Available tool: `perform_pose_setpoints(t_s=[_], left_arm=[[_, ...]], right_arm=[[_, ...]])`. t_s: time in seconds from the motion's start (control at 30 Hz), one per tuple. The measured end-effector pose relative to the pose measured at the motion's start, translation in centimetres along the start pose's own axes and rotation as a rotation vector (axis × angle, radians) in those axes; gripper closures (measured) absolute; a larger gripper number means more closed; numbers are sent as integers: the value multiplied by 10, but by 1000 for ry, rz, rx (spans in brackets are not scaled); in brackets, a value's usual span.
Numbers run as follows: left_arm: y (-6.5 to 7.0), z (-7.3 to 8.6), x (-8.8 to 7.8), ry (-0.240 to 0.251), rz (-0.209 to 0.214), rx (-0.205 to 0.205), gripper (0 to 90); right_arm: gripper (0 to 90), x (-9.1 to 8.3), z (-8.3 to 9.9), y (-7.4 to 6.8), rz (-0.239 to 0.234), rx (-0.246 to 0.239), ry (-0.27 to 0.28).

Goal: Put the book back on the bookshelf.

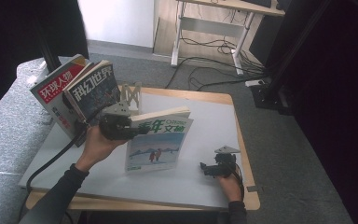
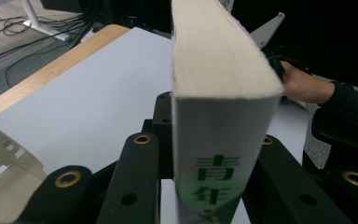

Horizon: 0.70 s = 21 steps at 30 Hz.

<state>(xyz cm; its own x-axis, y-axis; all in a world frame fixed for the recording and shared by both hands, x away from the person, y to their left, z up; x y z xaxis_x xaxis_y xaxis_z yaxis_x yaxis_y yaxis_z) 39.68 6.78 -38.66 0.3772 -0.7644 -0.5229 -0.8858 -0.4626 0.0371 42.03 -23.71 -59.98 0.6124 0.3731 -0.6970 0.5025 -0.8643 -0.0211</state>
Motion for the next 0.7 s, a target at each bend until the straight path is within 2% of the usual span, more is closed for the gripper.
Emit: perform_pose_setpoints(t_s=[0.33,0.7], left_arm=[[-11,-4,-17,-6,-46,-28,744],[-35,-9,-50,4,-148,-65,744]], right_arm=[[0,0,0,0,0,-2,1],[0,0,0,0,1,-1,2]])
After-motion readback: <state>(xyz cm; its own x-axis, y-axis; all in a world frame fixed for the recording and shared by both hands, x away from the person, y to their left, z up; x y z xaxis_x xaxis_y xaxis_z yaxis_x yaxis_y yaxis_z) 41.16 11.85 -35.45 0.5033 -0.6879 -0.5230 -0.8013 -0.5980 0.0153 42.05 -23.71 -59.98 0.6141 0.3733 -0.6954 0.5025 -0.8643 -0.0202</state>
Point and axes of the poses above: each handheld gripper's, and its own axes: x roughly forward along the jaws, z roughly out of its underside, y roughly to its right, the point moved 9 cm from there along x, roughly forward along the jaws, and after that the axes turned 1 degree about -z, right-handed, at the moved point
